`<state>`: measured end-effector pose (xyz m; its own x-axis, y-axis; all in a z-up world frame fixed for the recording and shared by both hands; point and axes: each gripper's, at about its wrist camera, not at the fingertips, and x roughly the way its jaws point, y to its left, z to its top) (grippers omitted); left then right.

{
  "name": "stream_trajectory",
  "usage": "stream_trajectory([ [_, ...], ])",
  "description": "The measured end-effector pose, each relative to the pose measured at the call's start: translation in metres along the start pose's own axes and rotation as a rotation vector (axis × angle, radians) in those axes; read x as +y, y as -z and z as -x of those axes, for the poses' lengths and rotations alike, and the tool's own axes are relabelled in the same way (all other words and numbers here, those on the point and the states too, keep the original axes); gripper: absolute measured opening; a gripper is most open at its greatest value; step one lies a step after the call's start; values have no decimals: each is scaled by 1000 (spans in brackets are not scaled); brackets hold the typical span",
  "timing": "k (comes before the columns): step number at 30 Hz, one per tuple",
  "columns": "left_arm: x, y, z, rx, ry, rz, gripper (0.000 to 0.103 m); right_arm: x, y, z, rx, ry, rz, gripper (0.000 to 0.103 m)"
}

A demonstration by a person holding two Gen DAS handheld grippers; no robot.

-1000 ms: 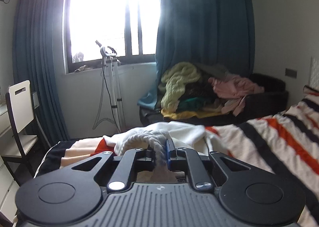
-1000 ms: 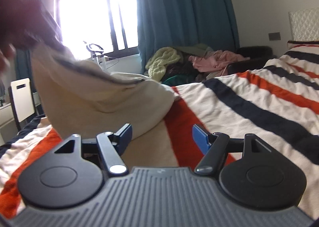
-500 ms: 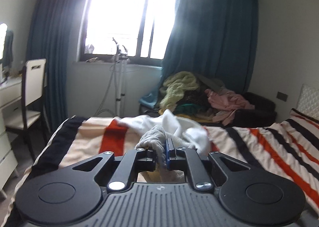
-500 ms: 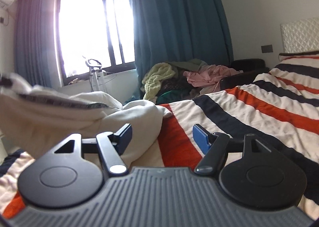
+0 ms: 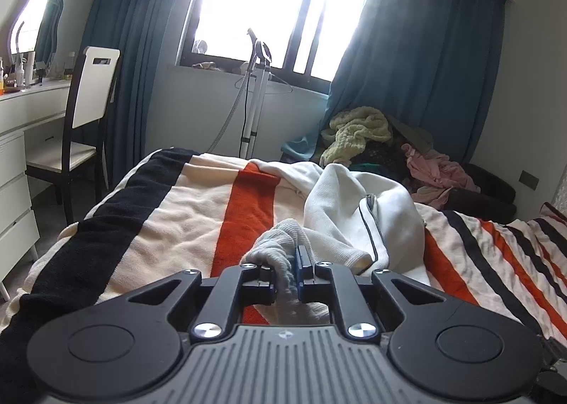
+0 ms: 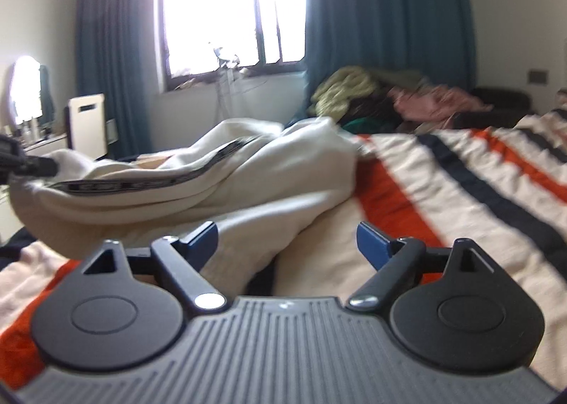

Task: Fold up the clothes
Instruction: 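Grasp the other ribbed cuff with the right gripper while the left gripper holds its cuff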

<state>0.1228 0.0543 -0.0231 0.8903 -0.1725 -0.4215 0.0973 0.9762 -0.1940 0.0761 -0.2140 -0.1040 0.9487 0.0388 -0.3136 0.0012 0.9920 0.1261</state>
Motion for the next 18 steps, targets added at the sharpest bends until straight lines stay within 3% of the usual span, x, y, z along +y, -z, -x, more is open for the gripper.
stream_trajectory([
  [7,7,-3,-22,42,-11,31,15,14,15,-25,98,-55,-14,87],
  [18,7,-4,-25,61,-27,58,16,11,33,-48,191,-55,-28,87],
])
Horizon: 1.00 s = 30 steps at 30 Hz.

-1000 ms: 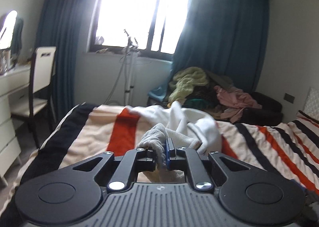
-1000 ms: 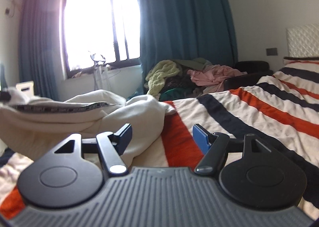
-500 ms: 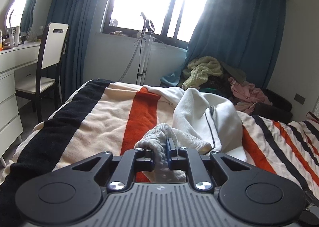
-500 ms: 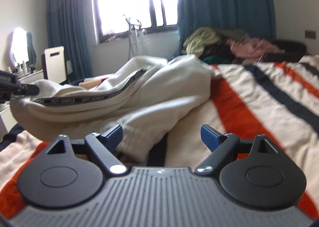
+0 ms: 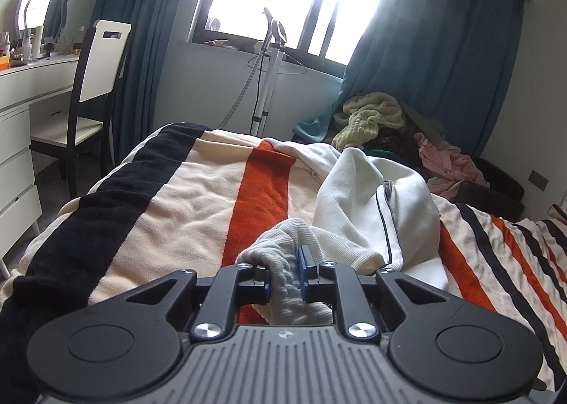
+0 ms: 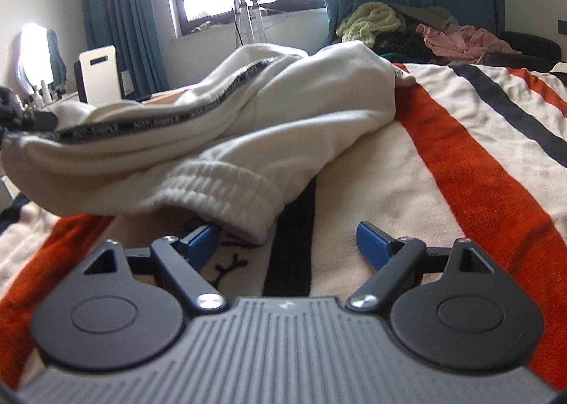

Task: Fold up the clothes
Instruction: 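Grasp the other ribbed cuff with the right gripper while the left gripper holds its cuff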

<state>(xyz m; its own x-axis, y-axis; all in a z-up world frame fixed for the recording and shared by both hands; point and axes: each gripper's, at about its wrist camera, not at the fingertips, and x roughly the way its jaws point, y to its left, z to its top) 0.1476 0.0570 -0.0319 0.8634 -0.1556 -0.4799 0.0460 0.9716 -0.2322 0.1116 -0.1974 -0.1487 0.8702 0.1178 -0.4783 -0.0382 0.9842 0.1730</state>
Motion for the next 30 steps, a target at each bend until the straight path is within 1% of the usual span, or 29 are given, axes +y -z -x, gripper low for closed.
stream_trajectory([
  [7,-2,1,3,-6,-5,13,16,-14,-1,-2,-5,27,-83,86],
  [10,-1,1,3,-6,2,21,16,-13,-2,2,-31,47,-78,86],
  [15,3,0,2,-3,18,44,16,-14,-8,11,-103,58,-86,86],
  [18,6,-1,3,3,38,78,15,-11,-13,5,-114,50,-95,86],
  [19,7,-1,3,4,42,85,15,-10,-14,-1,-96,45,-93,86],
  [20,8,-1,3,5,46,91,15,-7,-15,-8,-73,38,-82,83],
  [21,9,-1,3,6,50,98,15,-5,-15,-14,-51,32,-70,75],
  [22,9,-1,3,5,52,102,15,-2,-14,-19,-41,27,-52,74],
  [23,10,-1,3,3,55,106,15,0,-14,-23,-32,23,-34,68],
  [24,10,-1,2,1,57,109,15,3,-14,-26,-25,32,-11,40],
  [25,11,-1,2,0,62,117,15,5,-15,-27,-22,66,9,16],
  [26,11,-1,2,-3,66,127,15,6,-18,-26,-22,89,8,13],
  [27,11,-1,2,-6,70,136,15,4,-22,-21,-44,91,-5,12],
  [30,9,-1,4,-15,94,147,15,6,-37,7,-156,133,38,11],
])
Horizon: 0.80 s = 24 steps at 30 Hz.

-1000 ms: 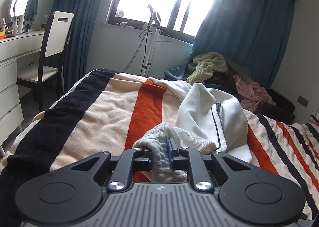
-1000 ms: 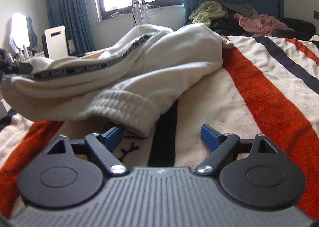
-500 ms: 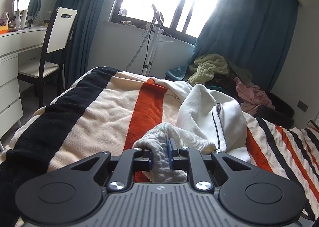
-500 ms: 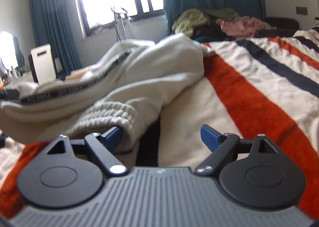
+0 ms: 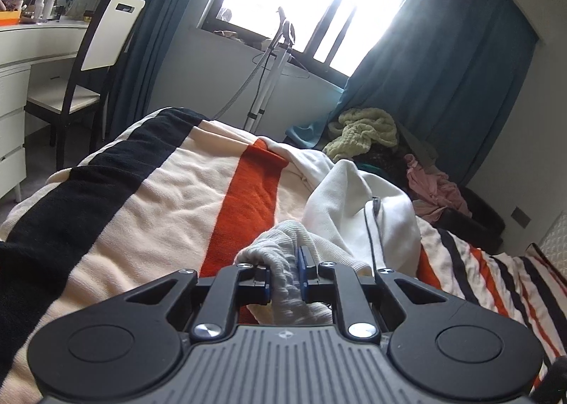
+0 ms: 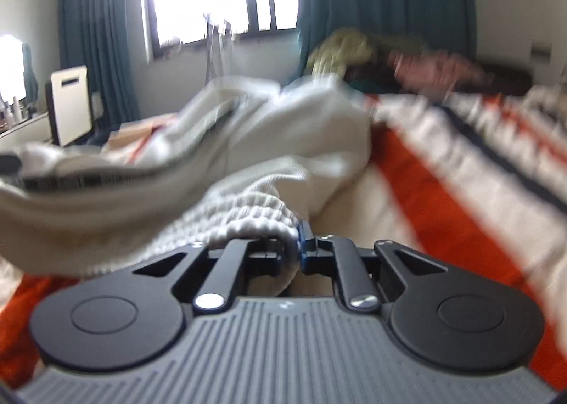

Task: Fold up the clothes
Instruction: 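Grasp the other ribbed cuff with the right gripper while the left gripper holds its cuff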

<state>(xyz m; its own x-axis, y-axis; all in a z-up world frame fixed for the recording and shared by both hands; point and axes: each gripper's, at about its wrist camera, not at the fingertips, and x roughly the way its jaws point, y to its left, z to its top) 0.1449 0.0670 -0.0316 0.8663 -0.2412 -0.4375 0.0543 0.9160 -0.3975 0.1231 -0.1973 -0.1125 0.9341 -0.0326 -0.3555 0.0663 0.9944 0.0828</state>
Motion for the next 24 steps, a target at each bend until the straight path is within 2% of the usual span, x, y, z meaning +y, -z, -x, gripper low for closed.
stream_trajectory([
  [4,-6,0,7,5,49,-3,15,-8,-26,43,-104,15,16,11],
  [7,-7,1,13,53,96,26,15,-13,-35,75,-149,44,55,11],
  [9,-6,7,18,102,90,37,15,-17,-38,95,-164,73,92,11],
  [11,-6,16,18,170,69,22,15,-26,-34,108,-135,94,88,11],
  [15,-6,35,15,287,2,-24,15,-40,-14,101,23,115,34,11],
  [17,-5,40,14,306,-8,-42,15,-43,-3,91,81,131,5,11],
  [20,-7,47,19,314,2,-76,15,-42,5,83,99,143,-10,11],
  [22,-10,48,27,303,0,-93,19,-41,9,82,107,155,5,11],
  [24,-14,49,36,327,13,-124,21,-41,10,84,107,149,3,11],
])
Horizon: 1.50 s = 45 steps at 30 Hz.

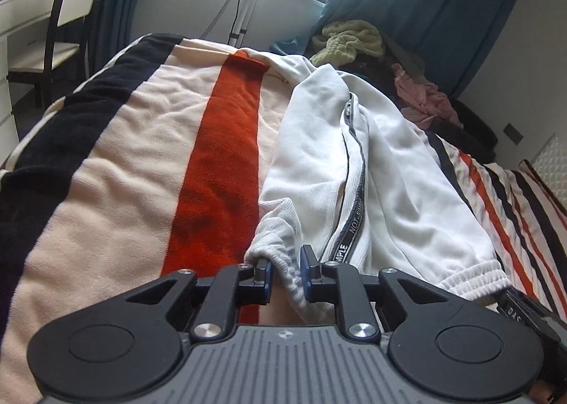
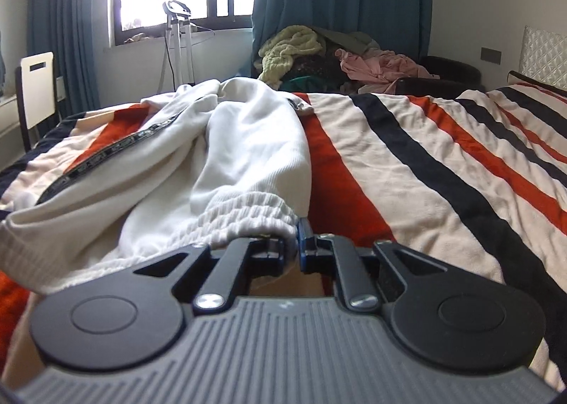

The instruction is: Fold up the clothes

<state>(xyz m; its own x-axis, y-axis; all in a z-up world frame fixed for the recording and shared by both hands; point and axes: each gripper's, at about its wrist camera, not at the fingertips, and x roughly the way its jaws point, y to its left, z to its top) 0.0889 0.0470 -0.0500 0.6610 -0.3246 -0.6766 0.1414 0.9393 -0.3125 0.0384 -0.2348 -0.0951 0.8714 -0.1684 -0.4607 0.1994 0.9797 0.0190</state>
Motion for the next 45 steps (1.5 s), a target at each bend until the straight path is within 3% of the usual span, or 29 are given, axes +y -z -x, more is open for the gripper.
stream_trajectory([
  [3,-6,7,9,50,-2,-66,36,-2,0,1,4,-6,-11,11],
  [4,-8,10,12,62,-18,-95,47,-4,0,1,5,-12,-28,11],
  [5,-12,13,14,53,-68,-139,51,-5,0,1,5,-18,-46,11],
  [8,-26,23,15,36,-208,-303,54,-10,-1,0,6,-31,-92,11],
  [14,-45,37,-6,28,-345,-539,68,-17,-2,-2,19,-41,-154,11],
  [17,-53,51,-15,35,-354,-694,69,-24,0,-5,28,-39,-190,11],
  [23,-67,68,-27,4,-321,-812,78,-28,-2,-6,5,-24,-250,11],
  [26,-75,68,-45,-37,-426,-820,78,-24,-5,0,-38,-14,-249,11],
  [32,-84,57,-62,-90,-391,-752,80,-23,-6,-2,-36,-5,-246,11],
  [37,-78,43,-66,-133,-433,-675,80,-23,-3,-8,1,5,-235,11],
  [45,-53,12,-46,-194,-440,-448,80,-13,-1,-12,34,8,-176,11],
])
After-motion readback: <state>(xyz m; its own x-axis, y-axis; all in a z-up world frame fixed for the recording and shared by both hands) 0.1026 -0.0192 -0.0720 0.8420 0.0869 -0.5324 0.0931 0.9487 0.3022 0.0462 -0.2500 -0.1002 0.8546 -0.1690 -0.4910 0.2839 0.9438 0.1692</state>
